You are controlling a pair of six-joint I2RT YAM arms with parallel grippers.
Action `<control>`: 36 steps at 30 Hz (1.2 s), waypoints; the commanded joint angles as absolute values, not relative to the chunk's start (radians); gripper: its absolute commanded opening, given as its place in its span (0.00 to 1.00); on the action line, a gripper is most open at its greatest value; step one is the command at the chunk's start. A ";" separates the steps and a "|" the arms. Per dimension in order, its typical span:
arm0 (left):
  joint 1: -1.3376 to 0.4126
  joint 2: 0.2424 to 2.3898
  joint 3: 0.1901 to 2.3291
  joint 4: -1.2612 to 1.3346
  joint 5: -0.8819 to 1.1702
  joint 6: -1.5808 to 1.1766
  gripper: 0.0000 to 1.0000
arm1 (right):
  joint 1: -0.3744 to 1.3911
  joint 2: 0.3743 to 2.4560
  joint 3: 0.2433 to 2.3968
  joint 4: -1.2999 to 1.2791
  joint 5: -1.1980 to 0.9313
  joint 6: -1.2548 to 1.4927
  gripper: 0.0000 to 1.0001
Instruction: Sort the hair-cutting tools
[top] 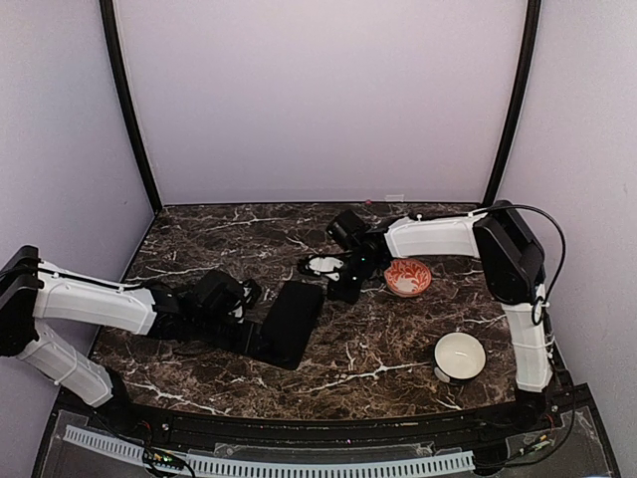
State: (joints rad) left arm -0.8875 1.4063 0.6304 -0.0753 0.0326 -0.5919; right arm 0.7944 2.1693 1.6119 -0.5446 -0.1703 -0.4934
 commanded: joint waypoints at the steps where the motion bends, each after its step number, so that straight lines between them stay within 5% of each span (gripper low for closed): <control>1: -0.949 1.363 0.648 -0.182 -0.014 -0.614 0.46 | 0.815 2.210 1.653 -0.537 -0.160 -0.541 0.00; 8: -0.953 1.413 0.810 -0.350 -0.197 -0.488 0.63 | 0.815 2.233 1.715 -0.540 -0.151 -0.558 0.00; 16: -0.951 1.592 0.962 -0.324 -0.125 -0.438 0.60 | 0.815 2.232 1.691 -0.541 -0.173 -0.544 0.00; 17: -0.951 1.616 0.973 -0.315 -0.115 -0.440 0.56 | 0.816 2.234 1.687 -0.540 -0.174 -0.545 0.00; 20: -0.951 1.676 1.002 -0.313 -0.095 -0.445 0.06 | 0.815 2.238 1.685 -0.542 -0.180 -0.549 0.00; 21: -0.951 1.692 1.009 -0.318 -0.100 -0.457 0.00 | 0.816 2.240 1.686 -0.545 -0.181 -0.550 0.00; 36: -0.950 1.799 0.970 -0.275 -0.079 -0.518 0.00 | 0.815 2.130 1.527 -0.511 -0.184 -0.601 0.00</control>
State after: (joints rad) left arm -0.9512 1.7138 1.0092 -0.2447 -0.1116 -0.4911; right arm 0.8036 2.1841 1.5894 -0.4824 -0.1612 -0.5720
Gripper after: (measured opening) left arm 0.002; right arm 0.004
